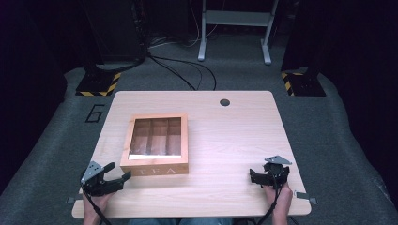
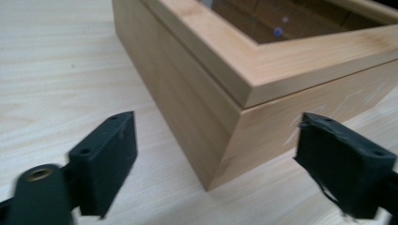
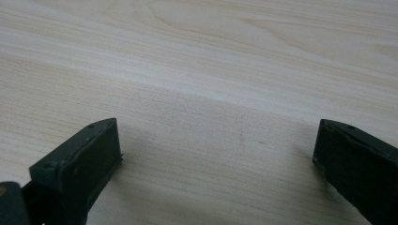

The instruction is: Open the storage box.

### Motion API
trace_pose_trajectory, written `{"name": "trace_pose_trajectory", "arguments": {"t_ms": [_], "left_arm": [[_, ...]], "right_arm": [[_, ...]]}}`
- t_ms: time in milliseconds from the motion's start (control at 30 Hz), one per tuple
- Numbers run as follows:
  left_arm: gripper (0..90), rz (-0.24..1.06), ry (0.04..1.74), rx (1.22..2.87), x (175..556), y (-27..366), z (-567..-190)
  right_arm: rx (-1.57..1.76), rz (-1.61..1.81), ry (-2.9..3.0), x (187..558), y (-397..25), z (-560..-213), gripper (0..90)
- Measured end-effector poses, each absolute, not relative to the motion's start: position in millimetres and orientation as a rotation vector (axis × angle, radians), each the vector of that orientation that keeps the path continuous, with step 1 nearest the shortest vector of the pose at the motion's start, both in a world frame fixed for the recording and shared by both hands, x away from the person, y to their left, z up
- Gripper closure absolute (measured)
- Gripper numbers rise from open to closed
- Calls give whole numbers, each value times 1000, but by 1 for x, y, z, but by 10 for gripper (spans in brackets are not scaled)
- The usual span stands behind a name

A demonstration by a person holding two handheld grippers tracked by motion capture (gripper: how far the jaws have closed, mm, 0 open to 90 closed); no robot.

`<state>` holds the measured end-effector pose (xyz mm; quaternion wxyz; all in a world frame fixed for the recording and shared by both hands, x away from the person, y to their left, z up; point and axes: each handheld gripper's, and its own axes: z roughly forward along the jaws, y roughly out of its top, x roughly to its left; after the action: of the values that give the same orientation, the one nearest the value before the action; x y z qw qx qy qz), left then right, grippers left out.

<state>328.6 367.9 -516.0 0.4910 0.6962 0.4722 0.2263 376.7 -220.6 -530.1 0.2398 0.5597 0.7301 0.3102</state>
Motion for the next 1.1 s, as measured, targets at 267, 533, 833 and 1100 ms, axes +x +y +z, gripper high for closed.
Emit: {"name": "trace_pose_trajectory", "arguments": {"t_ms": [267,533,833,1100], "left_arm": [[249,529,1150,1647,327,368,-515],[388,524,1097,1635,325,369,-515],[482,524,1060,1651,324,367,-514],[502,544,1058,1659,323,365,-514]], "right_arm": [[1533,849,1998,377,-221,-530,8],[1533,849,1998,377,-221,-530,8],[1533,850,1998,377,-221,-530,8],[1533,849,1998,377,-221,-530,8]]}}
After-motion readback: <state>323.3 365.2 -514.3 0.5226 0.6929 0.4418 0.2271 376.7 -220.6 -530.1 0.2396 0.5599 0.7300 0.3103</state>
